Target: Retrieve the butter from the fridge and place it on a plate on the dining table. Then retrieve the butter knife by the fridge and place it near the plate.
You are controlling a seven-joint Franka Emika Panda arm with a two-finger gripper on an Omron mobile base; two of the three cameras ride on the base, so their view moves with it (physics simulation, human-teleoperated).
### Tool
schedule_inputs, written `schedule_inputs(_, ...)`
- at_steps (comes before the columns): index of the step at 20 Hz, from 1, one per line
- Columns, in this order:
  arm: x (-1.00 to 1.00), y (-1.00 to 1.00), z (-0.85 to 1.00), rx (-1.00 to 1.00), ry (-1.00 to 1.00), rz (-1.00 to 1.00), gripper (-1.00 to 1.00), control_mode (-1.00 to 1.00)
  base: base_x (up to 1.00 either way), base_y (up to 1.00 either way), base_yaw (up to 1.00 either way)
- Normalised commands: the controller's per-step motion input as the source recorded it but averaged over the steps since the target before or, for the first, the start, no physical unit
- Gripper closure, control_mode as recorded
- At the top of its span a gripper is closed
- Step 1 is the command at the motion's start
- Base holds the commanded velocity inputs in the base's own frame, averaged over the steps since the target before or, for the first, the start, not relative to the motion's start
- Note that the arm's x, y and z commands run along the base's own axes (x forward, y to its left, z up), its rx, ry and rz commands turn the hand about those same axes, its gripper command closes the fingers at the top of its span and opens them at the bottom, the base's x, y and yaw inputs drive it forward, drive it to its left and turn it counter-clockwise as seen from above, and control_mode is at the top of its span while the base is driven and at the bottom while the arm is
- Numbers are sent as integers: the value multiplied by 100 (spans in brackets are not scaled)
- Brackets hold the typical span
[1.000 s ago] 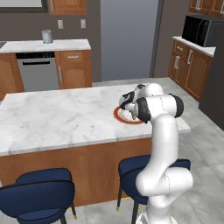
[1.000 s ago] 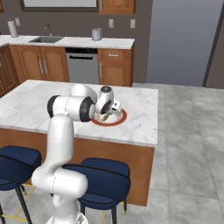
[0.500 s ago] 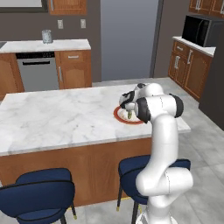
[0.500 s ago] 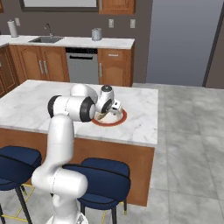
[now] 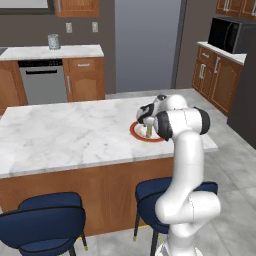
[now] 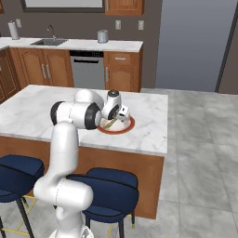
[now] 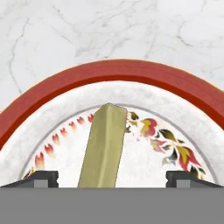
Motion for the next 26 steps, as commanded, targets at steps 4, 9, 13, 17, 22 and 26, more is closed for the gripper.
schedule_inputs(4,-18,0,67,0,6,0,-100,-100,0,0,0)
schedule_inputs(9,-58,0,81,-2,22,0,-100,-100,0,0,0)
schedule_inputs(13,-96,0,69,-3,34,0,-100,-100,0,0,0)
schedule_inputs(17,-100,1,62,-4,35,0,-100,-100,0,0,0)
schedule_inputs(22,-100,9,53,-1,31,0,-100,-100,0,0,0)
schedule_inputs(26,-100,19,19,0,4,0,-100,-100,0,0,0)
